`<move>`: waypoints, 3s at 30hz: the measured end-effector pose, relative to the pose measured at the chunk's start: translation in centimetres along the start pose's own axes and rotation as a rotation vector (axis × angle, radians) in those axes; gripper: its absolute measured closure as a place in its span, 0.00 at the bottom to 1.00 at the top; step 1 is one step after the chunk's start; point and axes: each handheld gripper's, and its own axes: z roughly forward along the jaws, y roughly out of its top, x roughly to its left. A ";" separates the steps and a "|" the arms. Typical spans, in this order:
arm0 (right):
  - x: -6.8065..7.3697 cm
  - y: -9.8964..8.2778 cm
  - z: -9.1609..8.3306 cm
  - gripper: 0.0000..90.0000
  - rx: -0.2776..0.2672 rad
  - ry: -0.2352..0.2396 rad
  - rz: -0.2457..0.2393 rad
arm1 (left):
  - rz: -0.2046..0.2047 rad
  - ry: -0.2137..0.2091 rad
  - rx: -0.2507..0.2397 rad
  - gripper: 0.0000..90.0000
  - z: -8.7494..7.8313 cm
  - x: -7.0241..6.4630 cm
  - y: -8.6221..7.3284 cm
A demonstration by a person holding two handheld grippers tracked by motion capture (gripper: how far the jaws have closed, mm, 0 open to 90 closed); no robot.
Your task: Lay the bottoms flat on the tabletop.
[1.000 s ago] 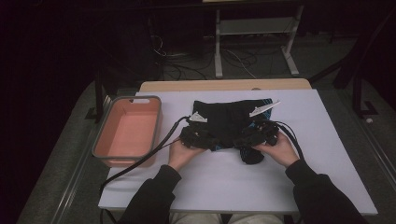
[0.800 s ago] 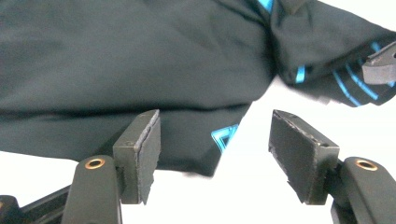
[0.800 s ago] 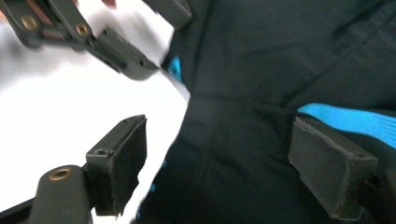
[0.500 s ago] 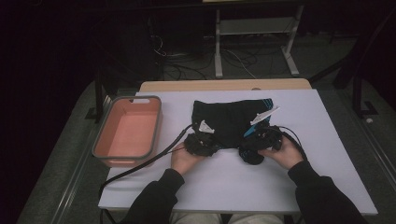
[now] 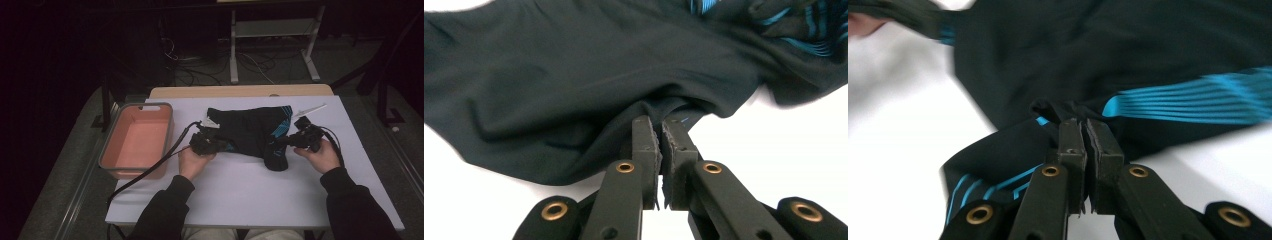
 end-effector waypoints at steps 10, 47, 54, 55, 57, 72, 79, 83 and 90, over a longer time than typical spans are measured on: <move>-4.1 -1.9 -0.7 0.93 -0.037 -0.126 0.113 | -0.131 -0.019 -0.096 0.95 -2.1 2.8 -0.4; 7.6 0.0 7.2 0.46 0.056 -0.004 -0.241 | -0.145 -0.018 -0.086 0.94 -1.8 2.9 -0.6; 6.9 -0.2 8.0 0.58 0.060 -0.091 -0.274 | -0.141 -0.011 -0.067 0.94 -1.3 2.9 -0.8; 6.9 -0.2 8.0 0.60 0.060 -0.095 -0.278 | -0.140 -0.013 -0.065 0.94 -1.2 2.9 -0.9; 6.8 -0.1 8.0 0.68 0.059 -0.101 -0.278 | -0.140 -0.013 -0.061 0.94 -1.1 2.8 -0.9; 4.8 1.8 6.0 0.86 0.061 0.029 -0.175 | -0.126 0.004 -0.086 0.94 -1.4 3.2 -0.5; 1.9 3.5 3.9 0.86 -0.040 0.141 -0.066 | -0.156 0.043 -0.142 0.95 -0.6 3.8 -0.3; 0.0 4.0 4.0 0.86 -0.064 0.183 -0.009 | -0.212 0.067 -0.171 0.95 0.0 4.6 -0.3; -3.1 4.2 4.6 0.87 -0.096 0.125 0.059 | -0.292 0.106 -0.211 0.95 0.9 5.6 -0.2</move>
